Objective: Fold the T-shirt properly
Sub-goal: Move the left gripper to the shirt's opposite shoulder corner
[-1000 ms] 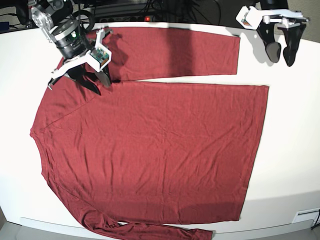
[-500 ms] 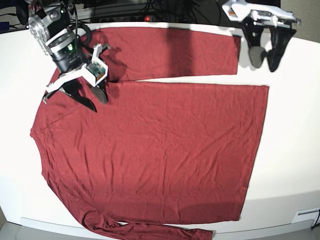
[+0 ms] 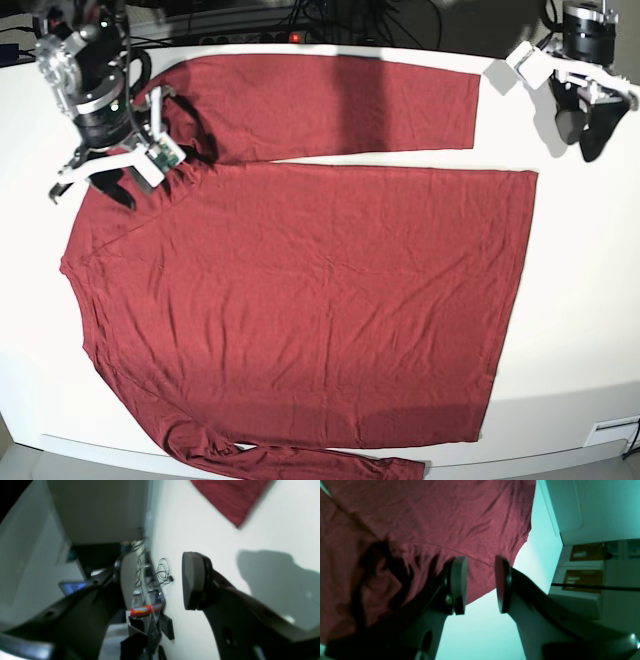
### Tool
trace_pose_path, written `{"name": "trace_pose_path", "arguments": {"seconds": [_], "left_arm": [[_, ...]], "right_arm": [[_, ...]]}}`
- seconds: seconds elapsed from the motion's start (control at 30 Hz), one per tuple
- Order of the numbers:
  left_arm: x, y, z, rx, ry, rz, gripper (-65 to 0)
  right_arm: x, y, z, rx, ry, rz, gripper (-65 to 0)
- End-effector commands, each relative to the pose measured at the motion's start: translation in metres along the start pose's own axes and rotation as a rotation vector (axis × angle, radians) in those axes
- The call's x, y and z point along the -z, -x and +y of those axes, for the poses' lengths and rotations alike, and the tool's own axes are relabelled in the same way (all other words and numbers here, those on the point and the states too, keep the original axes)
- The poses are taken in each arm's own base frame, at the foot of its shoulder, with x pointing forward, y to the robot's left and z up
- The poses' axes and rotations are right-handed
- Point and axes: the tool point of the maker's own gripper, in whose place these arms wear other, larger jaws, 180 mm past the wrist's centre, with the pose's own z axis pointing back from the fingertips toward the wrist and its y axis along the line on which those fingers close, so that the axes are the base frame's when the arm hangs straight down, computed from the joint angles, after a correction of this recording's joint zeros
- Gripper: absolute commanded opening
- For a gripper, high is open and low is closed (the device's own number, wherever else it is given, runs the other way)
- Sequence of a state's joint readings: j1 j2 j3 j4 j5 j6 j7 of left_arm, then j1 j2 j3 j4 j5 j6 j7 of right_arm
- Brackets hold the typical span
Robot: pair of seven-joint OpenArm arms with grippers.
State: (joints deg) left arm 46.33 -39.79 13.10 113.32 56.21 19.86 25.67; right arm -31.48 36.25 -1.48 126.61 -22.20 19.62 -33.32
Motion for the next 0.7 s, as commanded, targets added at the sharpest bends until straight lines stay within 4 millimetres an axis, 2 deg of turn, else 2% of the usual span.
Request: {"name": "trace_pose_path", "arguments": {"seconds": [0.0, 0.13, 0.2, 0.3, 0.33, 0.4, 0.67], "left_arm": [[0.000, -0.003, 0.009, 0.003, -0.014, -0.017, -35.8], [0.002, -0.014, 0.020, 0.017, 0.042, -0.053, -35.8], [0.000, -0.030, 0.033, -0.015, 0.068, -0.097, -35.8], [-0.010, -0.066, 0.052, -0.074, 0.132, -0.203, -35.8], [-0.012, -0.070, 0.049, -0.077, 0.166, -0.215, -35.8], [-0.008, -0.077, 0.053, -0.069, 0.157, -0.251, -35.8], [0.014, -0.081, 0.063, -0.119, 0.185, -0.250, -35.8]], "right_arm": [[-0.005, -0.009, -0.007, -0.022, 0.008, -0.037, -45.3], [-0.012, -0.020, 0.012, -0.071, -0.124, -0.090, -45.3], [-0.014, -0.025, 0.017, -0.078, -0.155, -0.107, -45.3], [-0.015, -0.026, 0.017, -0.082, -0.158, -0.111, -45.3], [-0.015, -0.024, 0.017, -0.083, -0.158, -0.103, -45.3], [-0.015, -0.023, 0.017, -0.084, -0.159, -0.097, -45.3], [-0.015, -0.025, 0.015, -0.089, -0.144, -0.102, -45.3]]}}
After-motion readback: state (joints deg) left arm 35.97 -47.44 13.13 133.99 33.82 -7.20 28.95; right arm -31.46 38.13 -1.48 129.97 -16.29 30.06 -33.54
